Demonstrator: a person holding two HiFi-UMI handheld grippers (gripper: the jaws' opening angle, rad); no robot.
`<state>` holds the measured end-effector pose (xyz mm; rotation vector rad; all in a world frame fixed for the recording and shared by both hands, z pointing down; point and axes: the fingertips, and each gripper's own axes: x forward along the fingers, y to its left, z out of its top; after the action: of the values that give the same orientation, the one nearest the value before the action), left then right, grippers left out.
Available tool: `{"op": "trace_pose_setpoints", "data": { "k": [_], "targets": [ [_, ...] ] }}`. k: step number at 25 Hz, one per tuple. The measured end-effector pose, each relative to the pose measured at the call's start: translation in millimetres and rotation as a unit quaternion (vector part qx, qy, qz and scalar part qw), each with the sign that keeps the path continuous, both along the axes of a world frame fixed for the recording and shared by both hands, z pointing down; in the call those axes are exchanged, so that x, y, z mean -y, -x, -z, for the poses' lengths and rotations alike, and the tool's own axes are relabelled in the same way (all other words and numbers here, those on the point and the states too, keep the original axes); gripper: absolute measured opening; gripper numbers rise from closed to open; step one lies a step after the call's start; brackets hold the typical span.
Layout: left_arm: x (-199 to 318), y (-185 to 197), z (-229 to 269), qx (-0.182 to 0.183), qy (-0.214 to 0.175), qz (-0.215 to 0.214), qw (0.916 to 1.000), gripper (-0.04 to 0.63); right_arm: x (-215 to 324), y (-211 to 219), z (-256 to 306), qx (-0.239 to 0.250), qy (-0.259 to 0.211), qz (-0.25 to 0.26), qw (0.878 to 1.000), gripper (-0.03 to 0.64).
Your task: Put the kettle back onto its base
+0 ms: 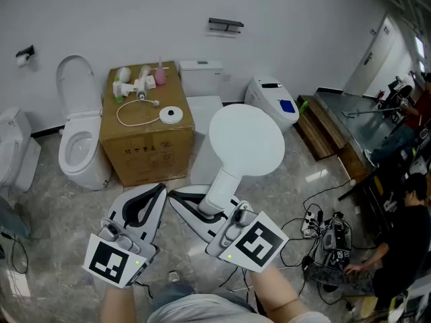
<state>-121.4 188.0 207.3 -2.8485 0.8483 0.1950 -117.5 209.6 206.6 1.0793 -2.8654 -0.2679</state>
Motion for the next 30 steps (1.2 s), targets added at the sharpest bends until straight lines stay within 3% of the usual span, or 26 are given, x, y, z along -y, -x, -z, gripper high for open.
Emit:
{"op": "trace_pose_setpoints", "data": {
  "k": [22, 30],
  "targets": [
    [37, 42, -5, -0.010, 0.012, -0.013, 0.9998, 0.002, 23, 41, -5, 0.014, 0.000, 0.005, 1.000, 0.006],
    [66, 29, -9, -0.008, 0.020, -0.018, 0.9996, 0.002, 50, 31, -10, 0.004, -0.008, 0.017, 1.000, 0.006]
  ]
}}
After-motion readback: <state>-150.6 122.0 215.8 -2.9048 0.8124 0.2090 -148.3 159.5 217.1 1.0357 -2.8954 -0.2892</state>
